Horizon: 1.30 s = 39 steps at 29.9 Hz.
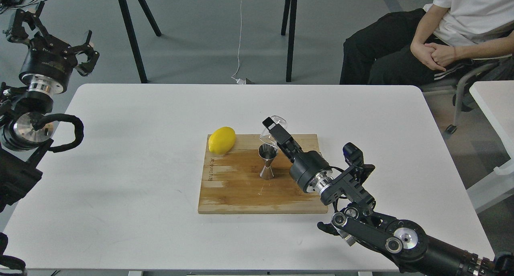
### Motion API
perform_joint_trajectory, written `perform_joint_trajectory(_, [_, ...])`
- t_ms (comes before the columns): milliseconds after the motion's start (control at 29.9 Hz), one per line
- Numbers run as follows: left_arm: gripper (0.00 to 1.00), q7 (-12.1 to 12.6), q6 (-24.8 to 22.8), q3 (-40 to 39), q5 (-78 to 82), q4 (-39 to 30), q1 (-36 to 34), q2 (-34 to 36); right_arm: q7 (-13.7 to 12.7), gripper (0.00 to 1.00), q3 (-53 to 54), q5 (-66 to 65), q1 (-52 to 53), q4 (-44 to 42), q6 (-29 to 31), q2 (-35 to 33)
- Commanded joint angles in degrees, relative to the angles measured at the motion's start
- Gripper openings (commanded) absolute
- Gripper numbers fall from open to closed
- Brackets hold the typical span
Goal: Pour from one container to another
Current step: 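Carry the clear glass back and set it down beside the board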
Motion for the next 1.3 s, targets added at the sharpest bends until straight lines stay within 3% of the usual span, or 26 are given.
perform_joint_trajectory(0, [1.0,-0.04,-0.09,0.09,-0.03,0.03,0.08,0.12,-0.86,0.3,3.58,11.37,-0.43,4.58,0.65,-1.76])
perform_joint_trajectory(301, [1.0,0.04,-0.09,0.09,-0.03,-0.06,0.08,-0.06,-3.24,0.3,15.97,36.59,-4.9,11.79,0.91,-6.07])
perform_joint_trajectory(535, [1.0,-0.04,-0.01,0.26,-0.03,-0.06,0.08,-0.76,-4.91,0.3,29.42,57.5,-14.57,12.15,8.8,-6.08])
perform_joint_trajectory(702, [1.0,-0.04,-0.01,0.26,-0.03,-0.06,0.08,-0.94,-5.35,0.31,35.13,64.91,-18.26,8.03,11.45,-6.08])
perform_joint_trajectory(903, [1.0,-0.04,-0.09,0.26,-0.03,0.03,0.35,-1.11,-10.27,0.31,41.21,75.01,-22.13,0.38,21.02,-5.9])
perform_joint_trajectory(1271, [1.0,-0.13,-0.09,0.26,-0.03,0.03,0.96,-2.25,-11.59,0.36,42.27,80.12,-23.54,-11.14,29.38,-5.37])
